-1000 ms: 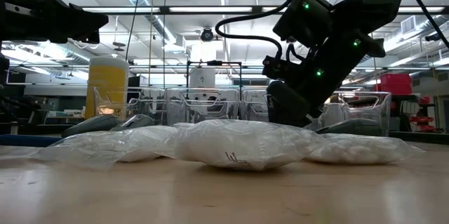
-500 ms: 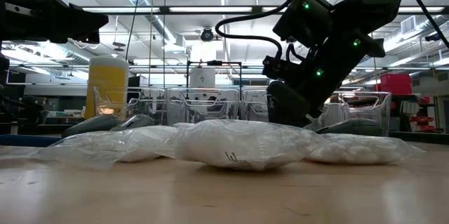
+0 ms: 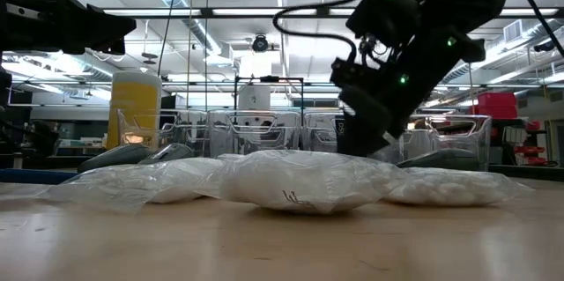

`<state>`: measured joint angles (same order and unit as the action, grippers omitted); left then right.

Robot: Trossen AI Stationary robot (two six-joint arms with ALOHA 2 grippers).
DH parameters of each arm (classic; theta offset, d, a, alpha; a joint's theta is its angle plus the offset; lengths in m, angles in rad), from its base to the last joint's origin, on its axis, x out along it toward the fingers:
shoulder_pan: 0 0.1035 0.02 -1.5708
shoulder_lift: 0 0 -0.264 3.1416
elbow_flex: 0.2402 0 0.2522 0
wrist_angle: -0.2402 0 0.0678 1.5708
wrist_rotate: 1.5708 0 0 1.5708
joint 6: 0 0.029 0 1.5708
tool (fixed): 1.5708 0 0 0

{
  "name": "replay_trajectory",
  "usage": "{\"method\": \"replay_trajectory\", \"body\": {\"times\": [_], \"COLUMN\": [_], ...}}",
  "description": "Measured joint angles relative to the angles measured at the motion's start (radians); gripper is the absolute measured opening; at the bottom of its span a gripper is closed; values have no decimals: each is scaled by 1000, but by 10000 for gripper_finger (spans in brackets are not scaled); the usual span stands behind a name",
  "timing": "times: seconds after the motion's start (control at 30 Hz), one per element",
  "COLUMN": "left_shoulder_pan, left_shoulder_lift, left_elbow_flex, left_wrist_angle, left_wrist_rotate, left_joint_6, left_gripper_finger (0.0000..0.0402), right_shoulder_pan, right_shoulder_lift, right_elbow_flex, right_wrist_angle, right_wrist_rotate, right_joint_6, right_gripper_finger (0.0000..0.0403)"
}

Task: Pick & Place Travel size toiletries
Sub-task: Put the blue razor into the right transparent bin

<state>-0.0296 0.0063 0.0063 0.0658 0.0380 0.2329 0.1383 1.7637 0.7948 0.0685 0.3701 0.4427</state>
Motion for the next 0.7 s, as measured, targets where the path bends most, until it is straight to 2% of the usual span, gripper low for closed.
{"method": "replay_trajectory", "body": {"times": [0.2, 0.43, 0.57, 0.7], "left_shoulder_pan": [0, 0, 0, 0], "left_shoulder_lift": [0, 0, 0, 0], "left_elbow_flex": [0, 0, 0, 0], "left_wrist_angle": [0, 0, 0, 0], "left_wrist_rotate": [0, 0, 0, 0], "left_joint_6": [0, 0, 0, 0], "left_gripper_finger": [24, 24, 24, 24], "right_shoulder_pan": [14, 27, 26, 26], "right_shoulder_lift": [-88, -171, -212, -240], "right_elbow_flex": [0, 0, 0, 0], "right_wrist_angle": [19, 77, 124, 155], "right_wrist_rotate": [-67, -81, -232, -307], "right_joint_6": [-115, -263, -432, -571], "right_gripper_finger": [52, 51, 51, 51]}}
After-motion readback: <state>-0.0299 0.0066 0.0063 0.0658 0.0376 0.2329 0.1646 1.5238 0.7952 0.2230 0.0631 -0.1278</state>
